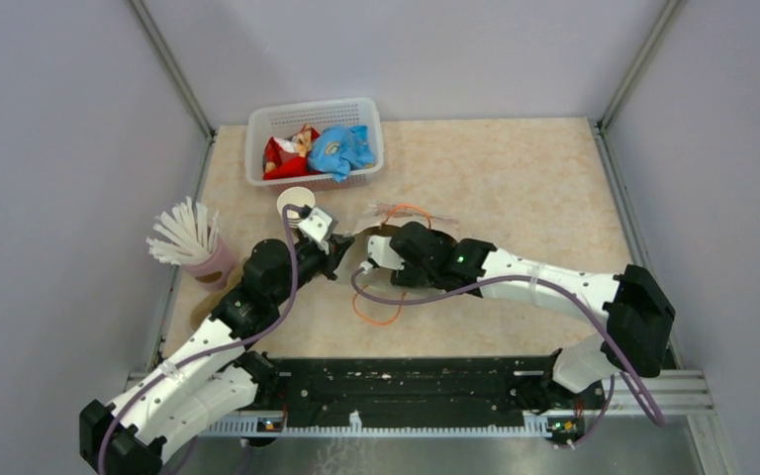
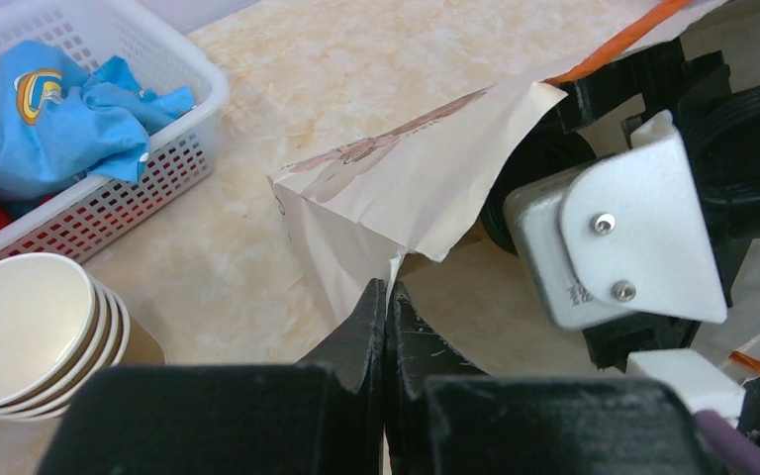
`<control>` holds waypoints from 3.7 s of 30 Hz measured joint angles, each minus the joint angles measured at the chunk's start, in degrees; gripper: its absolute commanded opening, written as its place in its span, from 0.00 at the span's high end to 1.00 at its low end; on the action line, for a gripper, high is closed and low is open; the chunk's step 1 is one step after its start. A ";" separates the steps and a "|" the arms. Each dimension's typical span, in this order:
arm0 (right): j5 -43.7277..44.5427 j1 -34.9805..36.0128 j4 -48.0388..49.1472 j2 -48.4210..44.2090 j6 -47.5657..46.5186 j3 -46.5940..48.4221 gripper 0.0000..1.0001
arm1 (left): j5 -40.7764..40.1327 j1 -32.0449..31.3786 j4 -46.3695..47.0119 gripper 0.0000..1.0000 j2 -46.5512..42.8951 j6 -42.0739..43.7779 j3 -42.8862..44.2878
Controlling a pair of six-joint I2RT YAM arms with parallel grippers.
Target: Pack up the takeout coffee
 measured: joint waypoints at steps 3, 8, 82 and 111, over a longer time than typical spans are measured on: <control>-0.09 -0.37 0.28 -1.46 0.39 -0.35 0.35 | 0.02 -0.09 -0.17 1.00 -0.26 0.09 -0.11; -0.26 -0.87 1.60 -3.91 0.44 -0.35 0.36 | 0.15 -0.17 -0.24 1.00 -0.61 0.31 -0.11; -9.94 -9.14 8.96 2.08 -3.93 -0.33 0.38 | 2.73 -0.37 -3.39 1.00 3.28 0.48 3.48; -16.28 -9.94 -6.60 8.28 5.97 10.12 0.36 | 0.02 -0.37 -22.84 1.00 17.31 -7.65 26.69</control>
